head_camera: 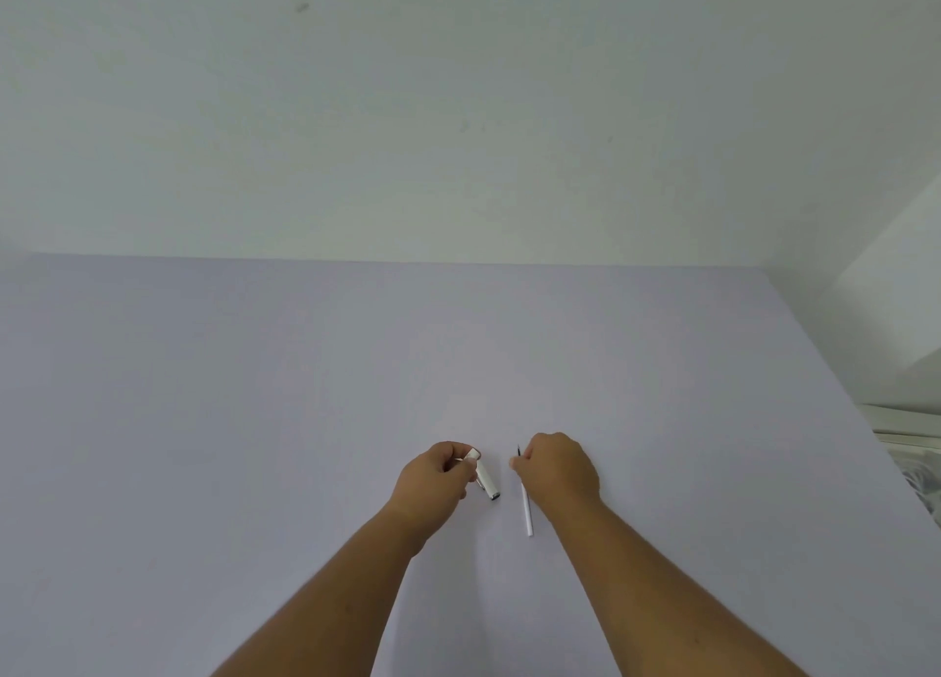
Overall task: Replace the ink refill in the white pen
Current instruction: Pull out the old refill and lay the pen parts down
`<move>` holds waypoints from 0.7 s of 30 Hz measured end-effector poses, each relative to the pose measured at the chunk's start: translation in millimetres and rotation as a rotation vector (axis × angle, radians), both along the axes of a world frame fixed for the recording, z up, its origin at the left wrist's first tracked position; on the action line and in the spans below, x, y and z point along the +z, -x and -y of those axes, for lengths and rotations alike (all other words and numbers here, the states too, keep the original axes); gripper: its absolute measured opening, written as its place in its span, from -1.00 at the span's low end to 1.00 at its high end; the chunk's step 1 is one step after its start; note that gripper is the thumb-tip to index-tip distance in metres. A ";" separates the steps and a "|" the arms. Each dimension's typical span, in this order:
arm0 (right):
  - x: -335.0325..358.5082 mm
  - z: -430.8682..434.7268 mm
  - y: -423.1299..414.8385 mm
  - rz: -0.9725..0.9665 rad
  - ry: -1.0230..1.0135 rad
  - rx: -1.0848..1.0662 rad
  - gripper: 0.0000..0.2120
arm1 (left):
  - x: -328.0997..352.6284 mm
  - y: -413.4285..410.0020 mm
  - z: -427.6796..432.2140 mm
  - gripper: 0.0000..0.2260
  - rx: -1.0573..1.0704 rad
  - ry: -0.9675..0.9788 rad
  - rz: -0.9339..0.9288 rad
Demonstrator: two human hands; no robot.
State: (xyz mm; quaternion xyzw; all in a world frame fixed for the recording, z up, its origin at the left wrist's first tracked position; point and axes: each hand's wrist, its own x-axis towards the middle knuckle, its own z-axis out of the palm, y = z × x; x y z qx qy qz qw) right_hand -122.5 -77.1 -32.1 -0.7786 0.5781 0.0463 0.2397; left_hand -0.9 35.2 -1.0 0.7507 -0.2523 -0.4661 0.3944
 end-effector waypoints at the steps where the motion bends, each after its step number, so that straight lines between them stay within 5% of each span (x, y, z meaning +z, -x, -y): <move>1: -0.4 -0.7 -2.8 -0.027 0.022 0.005 -0.79 | 0.2 -0.2 -0.2 -0.88 -0.002 0.000 0.006; 11: -3.1 -7.9 -13.0 -0.019 -0.070 -0.114 -0.84 | -1.0 -5.0 -7.1 -0.88 -0.012 0.013 0.024; 17: 23.5 -1.3 -21.1 0.368 -0.044 -0.284 -0.65 | 0.4 -8.1 -8.7 -0.90 -0.030 0.001 0.029; 21: 43.0 2.1 -24.0 0.696 -0.095 -0.424 -0.77 | 2.3 -3.4 -7.8 -0.88 -0.044 0.009 0.012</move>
